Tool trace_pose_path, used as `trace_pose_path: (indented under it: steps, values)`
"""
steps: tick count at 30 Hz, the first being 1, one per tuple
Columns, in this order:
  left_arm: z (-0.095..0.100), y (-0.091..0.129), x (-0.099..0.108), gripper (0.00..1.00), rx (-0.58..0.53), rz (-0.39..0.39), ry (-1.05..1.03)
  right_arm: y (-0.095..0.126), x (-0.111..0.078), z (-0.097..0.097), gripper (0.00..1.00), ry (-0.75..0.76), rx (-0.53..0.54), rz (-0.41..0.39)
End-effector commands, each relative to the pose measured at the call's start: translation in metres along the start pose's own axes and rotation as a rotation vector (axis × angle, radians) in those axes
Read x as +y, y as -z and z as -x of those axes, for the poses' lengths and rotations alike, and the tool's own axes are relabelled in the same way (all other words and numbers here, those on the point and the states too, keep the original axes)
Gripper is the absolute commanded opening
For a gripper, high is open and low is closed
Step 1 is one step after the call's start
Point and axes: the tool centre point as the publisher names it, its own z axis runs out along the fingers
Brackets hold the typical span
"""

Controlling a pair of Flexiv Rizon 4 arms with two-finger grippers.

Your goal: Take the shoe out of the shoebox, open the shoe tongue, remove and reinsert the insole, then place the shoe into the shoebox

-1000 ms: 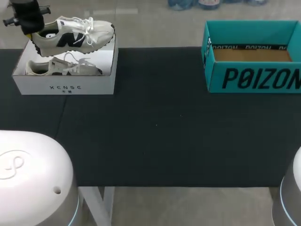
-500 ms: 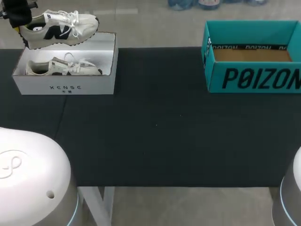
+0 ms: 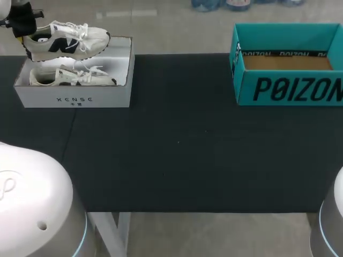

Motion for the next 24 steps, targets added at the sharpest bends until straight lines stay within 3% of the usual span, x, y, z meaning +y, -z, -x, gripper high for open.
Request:
trace_pose_path:
  steps: [1, 8, 15, 24]
  values:
    - [0.010, -0.014, 0.018, 0.00, 0.004, -0.014, 0.009, -0.001, -0.005, -0.008, 1.00, 0.000, -0.271, 0.009]
    - [0.021, -0.036, 0.015, 0.00, 0.020, -0.018, -0.015, -0.001, -0.005, -0.008, 1.00, 0.000, -0.271, 0.009]
    - [0.032, -0.060, 0.000, 0.00, 0.019, -0.053, -0.070, -0.001, -0.005, -0.008, 1.00, 0.000, -0.271, 0.009]
    - [0.042, -0.077, -0.010, 0.00, 0.016, -0.068, -0.108, -0.001, -0.005, -0.008, 1.00, 0.000, -0.271, 0.009]
